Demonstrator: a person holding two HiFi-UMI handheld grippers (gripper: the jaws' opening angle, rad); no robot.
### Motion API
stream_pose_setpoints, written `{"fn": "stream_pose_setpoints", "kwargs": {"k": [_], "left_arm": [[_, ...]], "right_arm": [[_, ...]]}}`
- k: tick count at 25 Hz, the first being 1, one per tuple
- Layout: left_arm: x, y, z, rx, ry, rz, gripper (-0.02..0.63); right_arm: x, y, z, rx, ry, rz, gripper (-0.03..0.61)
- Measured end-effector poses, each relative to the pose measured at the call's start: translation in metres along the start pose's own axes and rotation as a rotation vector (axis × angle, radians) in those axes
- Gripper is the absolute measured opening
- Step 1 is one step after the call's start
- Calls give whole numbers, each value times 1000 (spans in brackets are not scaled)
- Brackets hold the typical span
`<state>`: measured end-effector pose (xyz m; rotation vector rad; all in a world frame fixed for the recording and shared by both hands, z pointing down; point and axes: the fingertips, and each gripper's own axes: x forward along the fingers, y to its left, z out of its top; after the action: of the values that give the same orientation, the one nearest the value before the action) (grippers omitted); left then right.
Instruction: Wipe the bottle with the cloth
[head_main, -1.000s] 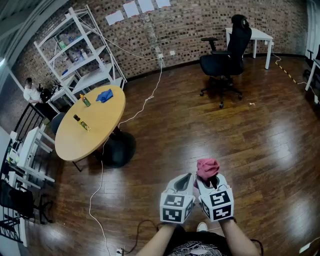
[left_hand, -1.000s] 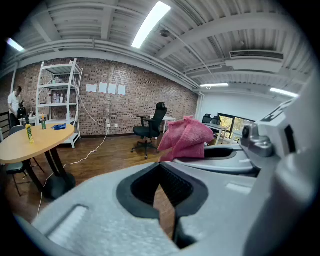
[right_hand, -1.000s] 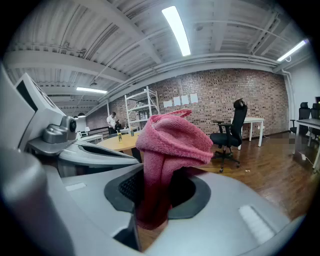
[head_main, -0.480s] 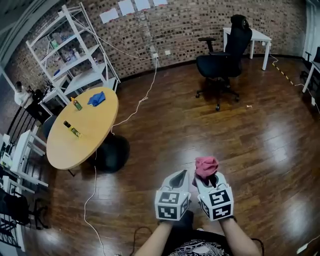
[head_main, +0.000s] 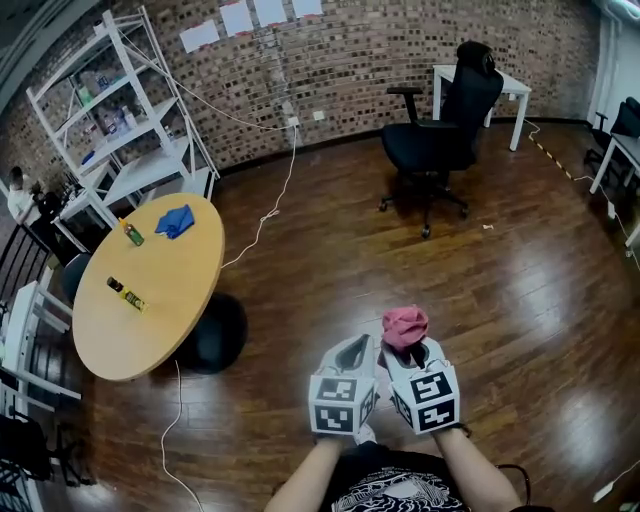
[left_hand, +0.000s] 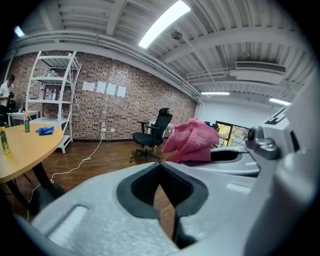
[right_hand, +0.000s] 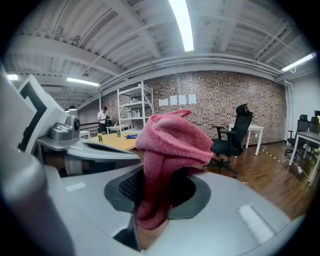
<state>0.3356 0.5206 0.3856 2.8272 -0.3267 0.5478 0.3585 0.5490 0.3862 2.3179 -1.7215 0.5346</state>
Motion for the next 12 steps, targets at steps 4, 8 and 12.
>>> {"fn": "stream_pose_setpoints", "kwargs": {"k": [4,8,12], "left_arm": [[14,38,17,9,-9,-2,3],[22,61,21,-5,-11,1,3],[32,84,20,-19,-9,8,3]], "right_arm": [[38,5,18,-9,-2,-7,103],[60,6,25,-17,12,-5,103],[87,7,26,-10,21,5,103]]}}
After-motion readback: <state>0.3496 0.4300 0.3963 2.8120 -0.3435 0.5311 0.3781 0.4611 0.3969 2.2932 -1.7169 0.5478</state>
